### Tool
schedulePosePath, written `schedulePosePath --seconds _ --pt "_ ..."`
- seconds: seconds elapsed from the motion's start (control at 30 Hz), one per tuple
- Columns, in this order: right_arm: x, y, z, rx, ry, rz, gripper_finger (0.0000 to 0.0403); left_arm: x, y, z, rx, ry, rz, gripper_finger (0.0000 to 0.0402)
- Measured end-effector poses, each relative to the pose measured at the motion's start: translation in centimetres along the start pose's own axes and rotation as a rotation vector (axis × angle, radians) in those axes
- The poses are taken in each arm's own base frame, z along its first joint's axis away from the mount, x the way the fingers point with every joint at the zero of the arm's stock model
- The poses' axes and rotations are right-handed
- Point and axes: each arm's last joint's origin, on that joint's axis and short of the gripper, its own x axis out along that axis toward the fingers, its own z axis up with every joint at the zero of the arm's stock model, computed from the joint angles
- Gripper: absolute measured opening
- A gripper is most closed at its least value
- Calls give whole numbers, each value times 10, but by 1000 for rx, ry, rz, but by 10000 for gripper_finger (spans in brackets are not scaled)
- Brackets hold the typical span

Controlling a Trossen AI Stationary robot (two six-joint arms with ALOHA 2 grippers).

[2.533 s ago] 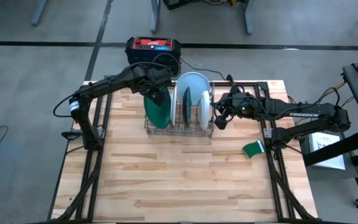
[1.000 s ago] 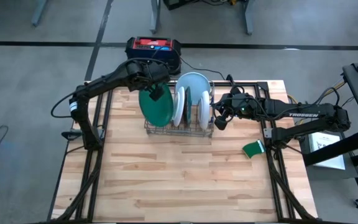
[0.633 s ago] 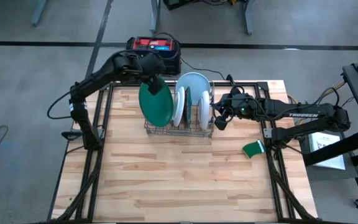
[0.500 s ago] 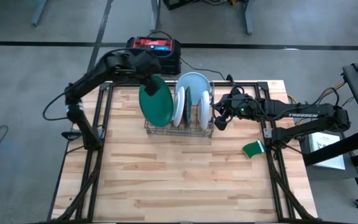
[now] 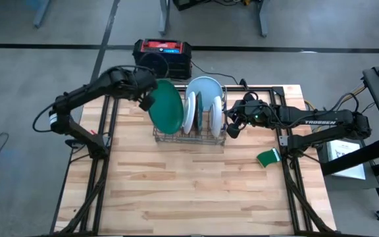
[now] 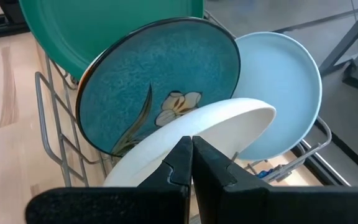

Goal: Sort dishes
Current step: Put the dark green plate in the dishwasher rack

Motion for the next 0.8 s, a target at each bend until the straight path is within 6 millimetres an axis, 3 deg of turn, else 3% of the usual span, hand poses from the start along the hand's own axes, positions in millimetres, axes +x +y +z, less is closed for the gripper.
schedulePosePath --seconds 0.17,0.3,0.6,0.8 --pt "0 0 3 5 -26 5 0 19 -17 -3 34 54 -39 1" --pt "0 3 8 8 -74 75 0 22 -25 1 66 47 -58 1" --pt "-1 5 14 11 -137 125 0 6 -30 22 65 -108 -211 1" --pt "-2 5 16 -12 -158 126 0 1 -33 26 102 -104 -320 1"
